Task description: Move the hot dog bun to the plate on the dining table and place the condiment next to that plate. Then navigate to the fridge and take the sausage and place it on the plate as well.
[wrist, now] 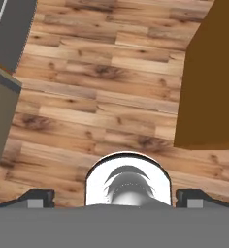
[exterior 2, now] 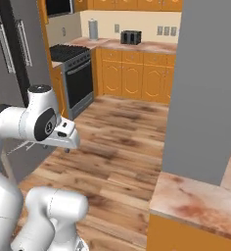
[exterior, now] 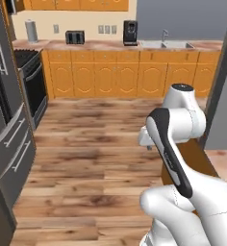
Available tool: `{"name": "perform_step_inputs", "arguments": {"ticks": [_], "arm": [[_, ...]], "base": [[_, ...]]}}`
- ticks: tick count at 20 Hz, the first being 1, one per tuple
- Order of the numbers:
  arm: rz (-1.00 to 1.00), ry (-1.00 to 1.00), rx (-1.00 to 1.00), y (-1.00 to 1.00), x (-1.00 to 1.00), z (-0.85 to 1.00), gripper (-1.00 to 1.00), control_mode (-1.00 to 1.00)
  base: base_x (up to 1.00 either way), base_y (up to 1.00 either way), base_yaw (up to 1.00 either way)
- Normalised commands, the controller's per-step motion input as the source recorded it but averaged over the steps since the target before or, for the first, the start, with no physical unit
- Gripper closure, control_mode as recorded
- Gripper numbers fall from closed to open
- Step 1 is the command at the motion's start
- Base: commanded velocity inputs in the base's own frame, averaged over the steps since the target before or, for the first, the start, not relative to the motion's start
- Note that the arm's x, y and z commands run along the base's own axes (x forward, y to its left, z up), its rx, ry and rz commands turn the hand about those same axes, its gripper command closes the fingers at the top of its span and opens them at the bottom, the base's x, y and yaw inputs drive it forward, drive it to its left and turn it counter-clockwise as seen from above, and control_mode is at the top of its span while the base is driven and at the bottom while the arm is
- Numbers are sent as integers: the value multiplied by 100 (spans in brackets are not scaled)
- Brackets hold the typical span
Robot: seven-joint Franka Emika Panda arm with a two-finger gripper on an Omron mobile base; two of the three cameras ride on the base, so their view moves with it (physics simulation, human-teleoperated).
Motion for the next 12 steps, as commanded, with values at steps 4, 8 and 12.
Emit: {"name": "perform_step_inputs", "arguments": {"ticks": [4, 8, 12], "arm": [[0, 0, 0, 0, 0, 0, -100, 100], [0, 0, 0, 0, 0, 0, -100, 100], [0, 0, 0, 0, 0, 0, -100, 100]], "base": [[100, 11, -11], [100, 21, -9], [100, 51, -12]]}}
